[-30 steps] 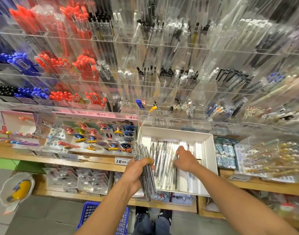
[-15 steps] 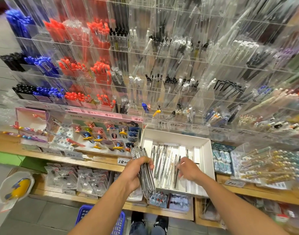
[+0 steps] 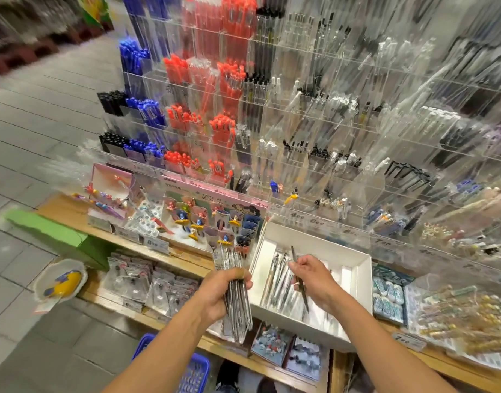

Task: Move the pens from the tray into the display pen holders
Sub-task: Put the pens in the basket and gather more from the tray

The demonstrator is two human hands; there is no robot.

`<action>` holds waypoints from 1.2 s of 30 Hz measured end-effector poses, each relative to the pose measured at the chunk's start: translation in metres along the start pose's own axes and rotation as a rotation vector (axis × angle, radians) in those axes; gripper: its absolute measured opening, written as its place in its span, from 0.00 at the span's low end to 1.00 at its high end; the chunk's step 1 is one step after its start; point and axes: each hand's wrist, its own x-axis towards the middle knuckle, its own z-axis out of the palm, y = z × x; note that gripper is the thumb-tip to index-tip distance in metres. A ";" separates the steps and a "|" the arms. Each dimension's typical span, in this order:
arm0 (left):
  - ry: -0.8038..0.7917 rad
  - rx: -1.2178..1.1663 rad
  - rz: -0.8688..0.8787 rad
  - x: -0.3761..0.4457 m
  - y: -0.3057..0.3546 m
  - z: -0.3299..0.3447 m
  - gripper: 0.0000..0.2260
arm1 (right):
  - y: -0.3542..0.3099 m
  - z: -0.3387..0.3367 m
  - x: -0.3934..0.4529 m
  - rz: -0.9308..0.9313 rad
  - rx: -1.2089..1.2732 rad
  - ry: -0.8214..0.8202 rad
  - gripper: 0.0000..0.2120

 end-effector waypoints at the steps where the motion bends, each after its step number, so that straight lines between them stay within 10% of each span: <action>1: 0.002 -0.022 0.010 -0.005 -0.001 -0.004 0.07 | -0.003 0.007 -0.001 0.000 0.014 -0.042 0.11; 20: 0.554 -0.578 0.187 -0.137 -0.170 -0.128 0.07 | 0.019 0.188 -0.079 0.128 -0.272 -0.737 0.05; 36: 0.792 -0.804 0.153 -0.169 -0.245 -0.257 0.01 | 0.126 0.324 -0.066 0.420 -0.510 -0.795 0.10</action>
